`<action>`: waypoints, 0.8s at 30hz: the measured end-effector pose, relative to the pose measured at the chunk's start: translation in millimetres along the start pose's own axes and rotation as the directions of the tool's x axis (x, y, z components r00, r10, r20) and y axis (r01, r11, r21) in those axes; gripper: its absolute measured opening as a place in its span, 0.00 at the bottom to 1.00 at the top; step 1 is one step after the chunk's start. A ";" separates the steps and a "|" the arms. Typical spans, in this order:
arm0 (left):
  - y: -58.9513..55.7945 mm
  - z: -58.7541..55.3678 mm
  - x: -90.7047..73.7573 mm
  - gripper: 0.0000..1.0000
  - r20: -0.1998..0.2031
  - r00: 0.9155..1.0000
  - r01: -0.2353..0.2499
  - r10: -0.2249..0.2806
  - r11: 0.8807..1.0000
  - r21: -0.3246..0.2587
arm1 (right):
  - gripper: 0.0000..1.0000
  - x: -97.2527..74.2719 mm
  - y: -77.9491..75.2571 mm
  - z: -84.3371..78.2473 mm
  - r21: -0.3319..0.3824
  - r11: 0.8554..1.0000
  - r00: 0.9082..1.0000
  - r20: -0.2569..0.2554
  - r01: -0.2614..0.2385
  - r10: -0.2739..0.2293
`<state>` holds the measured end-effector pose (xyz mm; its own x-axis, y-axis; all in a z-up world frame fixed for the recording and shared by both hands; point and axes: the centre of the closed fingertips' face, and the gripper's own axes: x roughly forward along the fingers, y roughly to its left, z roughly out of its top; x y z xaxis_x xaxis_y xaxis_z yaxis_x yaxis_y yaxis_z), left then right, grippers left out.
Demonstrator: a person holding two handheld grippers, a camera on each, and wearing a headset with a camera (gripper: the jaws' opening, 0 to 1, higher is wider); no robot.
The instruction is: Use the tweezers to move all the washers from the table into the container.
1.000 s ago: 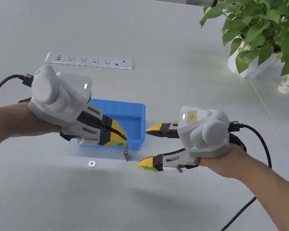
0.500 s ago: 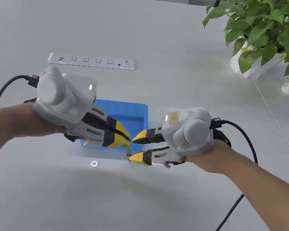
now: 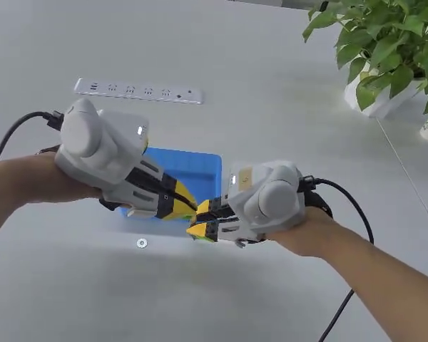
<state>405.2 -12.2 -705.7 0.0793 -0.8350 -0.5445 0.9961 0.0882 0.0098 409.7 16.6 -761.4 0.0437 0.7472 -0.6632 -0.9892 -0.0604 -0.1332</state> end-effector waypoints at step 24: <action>0.5 0.8 -0.3 0.06 -0.004 1.000 -0.019 0.019 0.999 -0.026 | 0.06 -0.6 -1.4 -0.8 0.043 0.999 1.000 0.008 0.012 -0.012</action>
<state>405.6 -12.3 -704.8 0.0983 -0.8307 -0.5480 0.9930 0.1184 -0.0014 411.3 15.8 -761.4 0.0548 0.7533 -0.6554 -0.9938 -0.0228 -0.1093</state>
